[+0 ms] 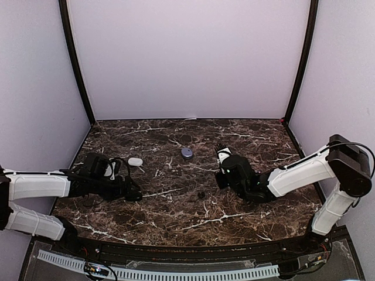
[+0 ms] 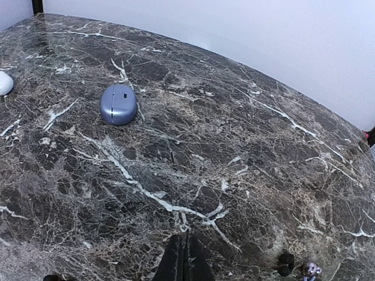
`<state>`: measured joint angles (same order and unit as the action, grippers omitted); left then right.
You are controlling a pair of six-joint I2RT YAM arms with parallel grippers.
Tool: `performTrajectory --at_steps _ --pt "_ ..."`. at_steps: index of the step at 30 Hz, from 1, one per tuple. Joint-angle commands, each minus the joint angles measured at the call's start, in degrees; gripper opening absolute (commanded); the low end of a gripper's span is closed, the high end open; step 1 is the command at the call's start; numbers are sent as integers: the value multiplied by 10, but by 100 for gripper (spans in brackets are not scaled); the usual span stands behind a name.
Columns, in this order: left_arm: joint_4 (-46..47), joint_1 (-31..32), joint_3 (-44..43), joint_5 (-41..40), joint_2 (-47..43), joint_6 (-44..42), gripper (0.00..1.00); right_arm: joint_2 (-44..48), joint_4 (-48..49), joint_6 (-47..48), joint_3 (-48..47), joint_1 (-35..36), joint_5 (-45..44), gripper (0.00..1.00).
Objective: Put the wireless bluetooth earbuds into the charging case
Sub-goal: Adjust the charging case at the center of the board.
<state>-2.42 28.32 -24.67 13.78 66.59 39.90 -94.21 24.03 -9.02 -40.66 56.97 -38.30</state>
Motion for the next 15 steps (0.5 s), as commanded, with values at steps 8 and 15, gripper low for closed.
performTrajectory --at_steps 8,15 --pt "106 75 22 139 53 57 83 19 26 11 13 -1 32 0" --pt "65 154 -24 90 88 39 81 12 26 16 9 -1 34 0"
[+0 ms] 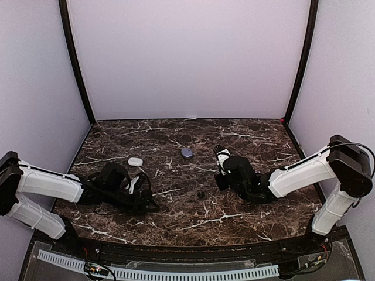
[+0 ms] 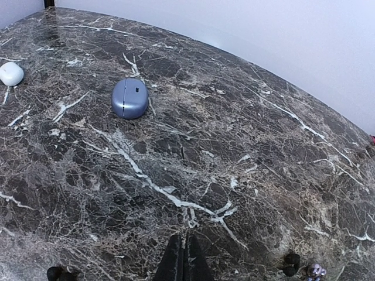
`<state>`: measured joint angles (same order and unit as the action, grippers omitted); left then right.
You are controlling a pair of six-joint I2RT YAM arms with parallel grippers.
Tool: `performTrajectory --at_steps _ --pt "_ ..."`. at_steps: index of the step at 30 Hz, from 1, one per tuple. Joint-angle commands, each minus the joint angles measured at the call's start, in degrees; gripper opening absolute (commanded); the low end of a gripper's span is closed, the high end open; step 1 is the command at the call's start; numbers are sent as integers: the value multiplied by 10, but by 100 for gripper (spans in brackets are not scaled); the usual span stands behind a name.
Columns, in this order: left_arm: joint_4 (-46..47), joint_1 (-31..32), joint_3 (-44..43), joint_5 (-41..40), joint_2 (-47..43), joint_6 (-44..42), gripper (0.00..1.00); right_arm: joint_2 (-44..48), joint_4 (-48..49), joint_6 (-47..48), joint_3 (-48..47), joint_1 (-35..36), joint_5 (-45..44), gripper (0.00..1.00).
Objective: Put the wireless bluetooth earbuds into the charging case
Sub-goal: Adjust the charging case at the center of the board, then pick up the charging case from the center of the board.
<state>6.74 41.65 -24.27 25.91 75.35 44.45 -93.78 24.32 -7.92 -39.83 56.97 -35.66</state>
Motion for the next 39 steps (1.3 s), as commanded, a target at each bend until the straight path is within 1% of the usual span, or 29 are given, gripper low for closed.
performTrajectory --at_steps 1,5,9,12,17,19,25,26,27,29,30,31,35,37,39 --pt "-43 21 -32 -56 -6 -9 81 9 23 5 0 -1 9 0" --pt "-115 20 -48 -167 -31 -2 79 10 24 4 0 -1 18 0" --pt "-143 19 -52 -213 -46 0 79 9 24 3 0 -1 24 0" --pt "-181 18 -76 -251 -28 -14 79 6 25 3 -2 -1 27 0" --pt "-206 18 -129 -259 37 -62 79 5 25 4 -3 -1 28 0" --pt "-215 19 -149 -264 66 -71 78 3 26 5 -4 -1 26 0" --pt "-238 28 -189 -274 112 -92 76 4 22 4 -5 -1 29 0" --pt "-244 31 -195 -279 120 -93 75 4 22 4 -5 -1 29 0" --pt "-251 35 -201 -284 127 -93 71 4 22 4 -4 -1 30 0" --pt "-265 44 -214 -292 141 -94 56 3 20 5 -6 -1 30 0" --pt "-278 47 -220 -299 151 -93 51 3 18 5 -7 -1 30 0" --pt "-291 51 -227 -308 158 -90 50 3 18 4 -8 -1 31 0" --pt "-328 68 -254 -343 173 -79 49 3 18 5 -7 -1 36 0" --pt "-325 71 -254 -340 162 -77 48 4 19 12 -7 0 45 0" --pt "-299 71 -243 -316 142 -84 48 7 19 23 -6 6 63 0"
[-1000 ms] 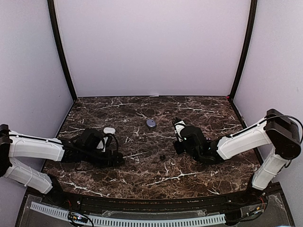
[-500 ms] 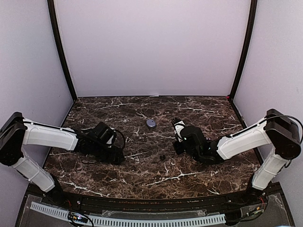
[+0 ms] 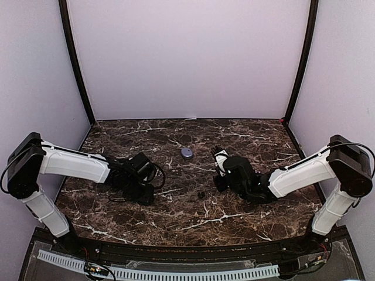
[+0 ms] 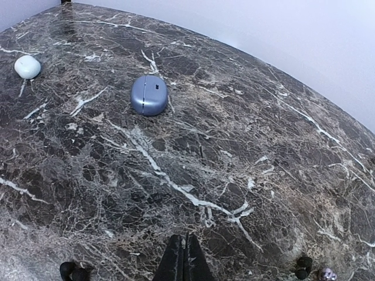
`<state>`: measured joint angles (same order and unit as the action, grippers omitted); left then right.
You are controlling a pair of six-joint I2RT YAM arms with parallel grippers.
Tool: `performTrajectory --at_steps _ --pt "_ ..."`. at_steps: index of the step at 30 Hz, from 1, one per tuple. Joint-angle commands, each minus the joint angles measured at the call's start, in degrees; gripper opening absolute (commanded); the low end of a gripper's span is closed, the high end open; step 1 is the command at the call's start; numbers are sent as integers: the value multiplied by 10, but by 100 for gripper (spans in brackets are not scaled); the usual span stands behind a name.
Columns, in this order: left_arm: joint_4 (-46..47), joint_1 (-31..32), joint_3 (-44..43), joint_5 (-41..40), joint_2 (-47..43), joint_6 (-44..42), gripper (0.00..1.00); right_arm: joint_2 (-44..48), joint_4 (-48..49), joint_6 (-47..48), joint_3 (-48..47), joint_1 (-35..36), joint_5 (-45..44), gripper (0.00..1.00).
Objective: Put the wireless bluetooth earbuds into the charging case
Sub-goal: Pick up the charging case from the center of the board.
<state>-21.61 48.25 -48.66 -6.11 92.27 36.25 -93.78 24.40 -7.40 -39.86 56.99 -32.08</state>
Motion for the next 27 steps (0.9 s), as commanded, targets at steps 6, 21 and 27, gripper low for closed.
performTrajectory --at_steps 6,21,27 --pt "142 6 49 135 -92 -26 48 37 -52 14 -40 43 201 0" --pt "452 80 183 128 -194 -86 46 86 128 -293 36 78 404 33" --pt "508 105 222 110 -231 -113 46 68 165 -354 41 80 421 38"
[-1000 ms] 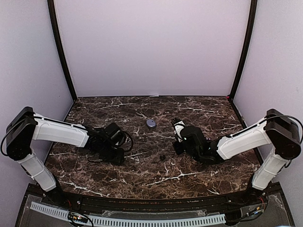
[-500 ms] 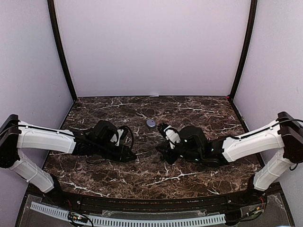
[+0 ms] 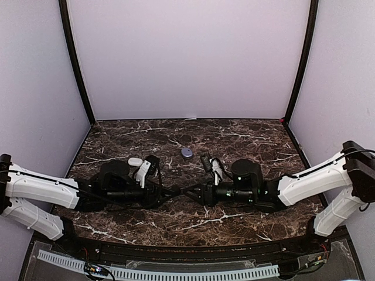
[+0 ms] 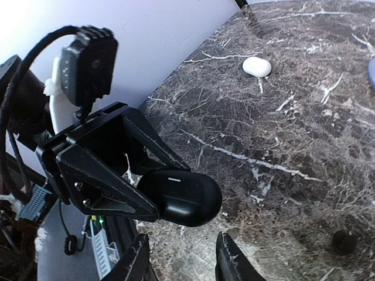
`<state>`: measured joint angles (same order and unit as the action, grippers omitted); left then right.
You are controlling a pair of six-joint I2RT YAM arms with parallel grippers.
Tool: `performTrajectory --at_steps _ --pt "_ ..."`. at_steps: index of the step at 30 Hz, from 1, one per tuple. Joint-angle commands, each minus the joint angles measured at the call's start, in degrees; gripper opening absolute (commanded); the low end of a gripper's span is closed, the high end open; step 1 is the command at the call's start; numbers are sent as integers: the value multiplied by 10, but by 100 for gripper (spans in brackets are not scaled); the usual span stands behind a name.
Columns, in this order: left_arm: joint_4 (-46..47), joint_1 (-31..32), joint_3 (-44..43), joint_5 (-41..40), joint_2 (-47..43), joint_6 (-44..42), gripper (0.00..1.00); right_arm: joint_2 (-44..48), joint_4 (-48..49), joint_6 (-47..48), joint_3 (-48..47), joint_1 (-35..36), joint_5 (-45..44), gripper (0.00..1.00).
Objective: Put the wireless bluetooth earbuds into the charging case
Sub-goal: Pick up the charging case from the center of the board, then pass from the left arm to the right
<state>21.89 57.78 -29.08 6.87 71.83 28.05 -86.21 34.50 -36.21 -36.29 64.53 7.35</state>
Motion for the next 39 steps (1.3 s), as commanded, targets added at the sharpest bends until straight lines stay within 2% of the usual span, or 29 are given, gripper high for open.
performTrajectory --at_steps 1,8,13,16,26,39 --pt "80 11 32 -20 -31 -33 46 -8 75 -79 11 4 27 39" --pt "156 16 87 -31 -61 -46 46 -18 82 -182 15 4 21 40" --pt "188 18 104 -49 -64 -56 46 -47 138 -242 18 4 51 49" --pt "225 20 115 -53 -64 -64 46 -69 190 -273 23 4 63 51" --pt "275 30 127 -57 -53 -103 46 -128 210 -327 -25 2 92 47" --pt "287 33 122 -55 -33 -104 46 -165 345 -359 -6 -2 107 48"
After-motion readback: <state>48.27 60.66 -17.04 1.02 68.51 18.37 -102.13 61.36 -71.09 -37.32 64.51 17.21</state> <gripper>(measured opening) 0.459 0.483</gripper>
